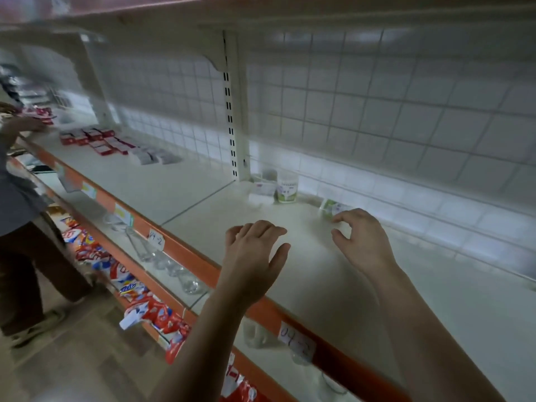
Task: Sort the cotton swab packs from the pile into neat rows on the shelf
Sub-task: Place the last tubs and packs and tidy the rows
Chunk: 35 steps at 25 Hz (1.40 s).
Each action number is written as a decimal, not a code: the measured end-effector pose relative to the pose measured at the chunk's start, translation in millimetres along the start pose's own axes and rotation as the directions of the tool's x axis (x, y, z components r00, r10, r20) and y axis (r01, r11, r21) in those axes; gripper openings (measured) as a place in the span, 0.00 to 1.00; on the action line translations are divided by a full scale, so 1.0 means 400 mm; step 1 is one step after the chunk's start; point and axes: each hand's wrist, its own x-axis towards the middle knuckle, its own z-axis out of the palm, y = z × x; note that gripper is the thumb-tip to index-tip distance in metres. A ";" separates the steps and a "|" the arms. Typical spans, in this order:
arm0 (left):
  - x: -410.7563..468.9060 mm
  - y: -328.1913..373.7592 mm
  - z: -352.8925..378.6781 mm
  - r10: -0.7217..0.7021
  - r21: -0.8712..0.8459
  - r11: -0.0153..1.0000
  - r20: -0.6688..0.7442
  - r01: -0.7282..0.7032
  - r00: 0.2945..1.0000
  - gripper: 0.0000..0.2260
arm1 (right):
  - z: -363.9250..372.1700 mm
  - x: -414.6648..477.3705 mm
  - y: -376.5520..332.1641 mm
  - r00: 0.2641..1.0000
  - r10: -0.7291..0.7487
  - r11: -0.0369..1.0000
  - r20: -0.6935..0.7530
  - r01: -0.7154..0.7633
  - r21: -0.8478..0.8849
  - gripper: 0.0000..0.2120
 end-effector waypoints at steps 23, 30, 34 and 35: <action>0.357 -0.302 0.163 0.351 -0.242 0.913 0.053 -0.329 0.935 0.17 | 0.156 0.157 -0.031 0.923 0.360 0.920 -0.135 -0.375 -0.111 0.21; 0.457 -0.321 0.175 0.396 -0.318 0.877 0.055 -0.360 0.916 0.14 | 0.161 0.159 -0.038 0.840 0.512 0.857 -0.179 -0.515 0.036 0.27; 0.500 -0.318 0.188 0.401 -0.324 0.878 0.099 -0.351 0.911 0.13 | 0.155 0.159 -0.040 0.844 0.503 0.864 -0.184 -0.495 0.094 0.25; 0.506 -0.315 0.192 0.392 -0.326 0.882 0.103 -0.341 0.914 0.13 | 0.155 0.157 -0.039 0.848 0.497 0.868 -0.186 -0.483 0.119 0.25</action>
